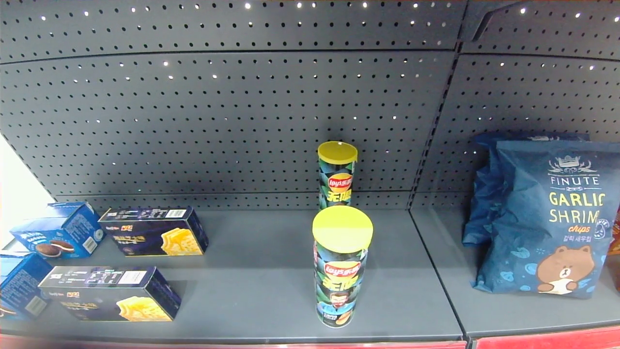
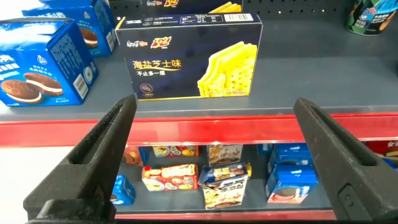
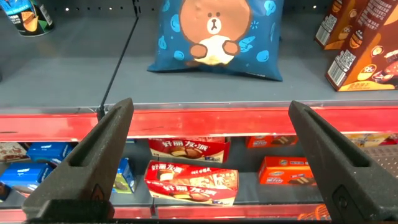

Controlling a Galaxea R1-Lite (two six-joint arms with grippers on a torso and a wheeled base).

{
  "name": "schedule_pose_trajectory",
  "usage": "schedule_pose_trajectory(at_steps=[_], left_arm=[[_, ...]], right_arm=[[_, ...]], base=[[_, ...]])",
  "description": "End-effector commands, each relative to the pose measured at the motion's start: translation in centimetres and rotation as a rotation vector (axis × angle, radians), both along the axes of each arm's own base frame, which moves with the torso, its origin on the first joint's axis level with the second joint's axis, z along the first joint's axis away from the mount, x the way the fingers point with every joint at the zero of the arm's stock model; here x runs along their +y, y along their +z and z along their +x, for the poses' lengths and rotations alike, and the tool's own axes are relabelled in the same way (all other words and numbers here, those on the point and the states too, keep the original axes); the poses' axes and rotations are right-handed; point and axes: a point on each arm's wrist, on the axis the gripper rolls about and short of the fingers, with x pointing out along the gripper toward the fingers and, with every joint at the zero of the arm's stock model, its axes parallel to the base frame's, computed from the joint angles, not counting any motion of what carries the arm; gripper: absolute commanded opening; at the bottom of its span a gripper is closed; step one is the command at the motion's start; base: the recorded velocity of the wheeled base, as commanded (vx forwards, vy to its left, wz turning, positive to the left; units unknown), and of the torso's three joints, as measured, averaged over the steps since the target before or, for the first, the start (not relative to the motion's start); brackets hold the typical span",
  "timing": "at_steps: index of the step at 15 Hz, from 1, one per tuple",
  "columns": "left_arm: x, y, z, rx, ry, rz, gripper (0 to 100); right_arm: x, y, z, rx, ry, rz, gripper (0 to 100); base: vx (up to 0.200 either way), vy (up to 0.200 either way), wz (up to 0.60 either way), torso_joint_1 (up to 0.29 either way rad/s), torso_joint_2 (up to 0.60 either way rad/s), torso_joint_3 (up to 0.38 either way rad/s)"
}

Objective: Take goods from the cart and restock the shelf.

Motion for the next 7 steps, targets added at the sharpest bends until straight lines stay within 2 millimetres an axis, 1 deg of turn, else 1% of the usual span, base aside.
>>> schedule_pose_trajectory(at_steps=[1, 7], left_arm=[[0.0, 0.0, 0.0, 0.0, 0.001, 0.0, 100], [0.0, 0.0, 0.0, 0.0, 0.001, 0.0, 100]], right_arm=[[0.0, 0.0, 0.01, 0.001, 0.0, 0.0, 100], [0.0, 0.0, 0.01, 0.001, 0.0, 0.001, 100]], base=[[0.0, 0.0, 0.0, 0.0, 0.0, 0.0], [0.0, 0.0, 0.0, 0.0, 0.0, 0.0]])
